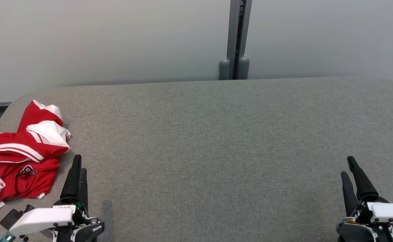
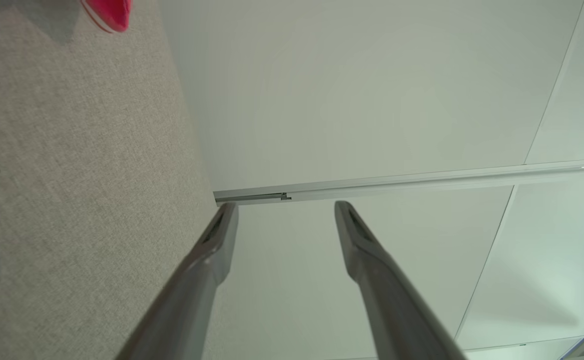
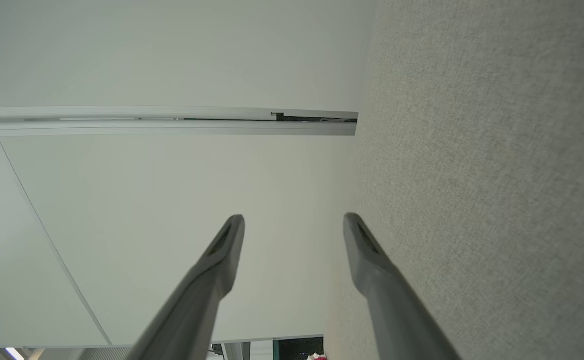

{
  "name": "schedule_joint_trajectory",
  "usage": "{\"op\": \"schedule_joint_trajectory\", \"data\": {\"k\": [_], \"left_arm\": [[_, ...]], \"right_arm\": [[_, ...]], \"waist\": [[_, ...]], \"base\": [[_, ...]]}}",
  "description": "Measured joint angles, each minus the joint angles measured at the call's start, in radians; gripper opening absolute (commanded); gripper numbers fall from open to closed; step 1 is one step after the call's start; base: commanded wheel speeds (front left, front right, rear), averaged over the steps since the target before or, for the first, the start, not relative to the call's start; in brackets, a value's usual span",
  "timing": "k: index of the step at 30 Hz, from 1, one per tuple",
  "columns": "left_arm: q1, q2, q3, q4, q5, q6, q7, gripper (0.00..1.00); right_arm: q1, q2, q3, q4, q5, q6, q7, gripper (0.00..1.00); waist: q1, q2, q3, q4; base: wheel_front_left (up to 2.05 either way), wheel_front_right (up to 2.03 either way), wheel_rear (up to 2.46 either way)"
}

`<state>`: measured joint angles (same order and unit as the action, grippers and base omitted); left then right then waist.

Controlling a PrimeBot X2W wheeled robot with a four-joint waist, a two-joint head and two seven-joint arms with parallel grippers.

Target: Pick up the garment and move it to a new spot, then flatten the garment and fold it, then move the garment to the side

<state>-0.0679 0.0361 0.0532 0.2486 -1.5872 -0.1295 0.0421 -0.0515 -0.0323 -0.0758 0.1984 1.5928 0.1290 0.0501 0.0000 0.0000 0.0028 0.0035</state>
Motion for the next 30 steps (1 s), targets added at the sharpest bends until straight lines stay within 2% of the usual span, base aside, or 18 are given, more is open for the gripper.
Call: {"op": "schedule_joint_trajectory", "data": {"k": [14,30], "left_arm": [[-0.004,0.002,-0.010,-0.048,0.197,0.009,-0.053,1.00],[-0.004,0.006,-0.064,-0.086,0.624,0.052,-0.110,1.00]], "right_arm": [[0.005,-0.011,0.040,-0.069,-0.137,0.000,-0.059,1.00],[0.015,-0.023,0.059,-0.129,-0.479,0.000,-0.114,1.00]], "waist": [[0.0000,0.0000,0.001,0.004],[0.0000,0.0000,0.005,0.008]], "base": [[0.00,0.00,0.00],[0.00,0.00,0.00]]}}
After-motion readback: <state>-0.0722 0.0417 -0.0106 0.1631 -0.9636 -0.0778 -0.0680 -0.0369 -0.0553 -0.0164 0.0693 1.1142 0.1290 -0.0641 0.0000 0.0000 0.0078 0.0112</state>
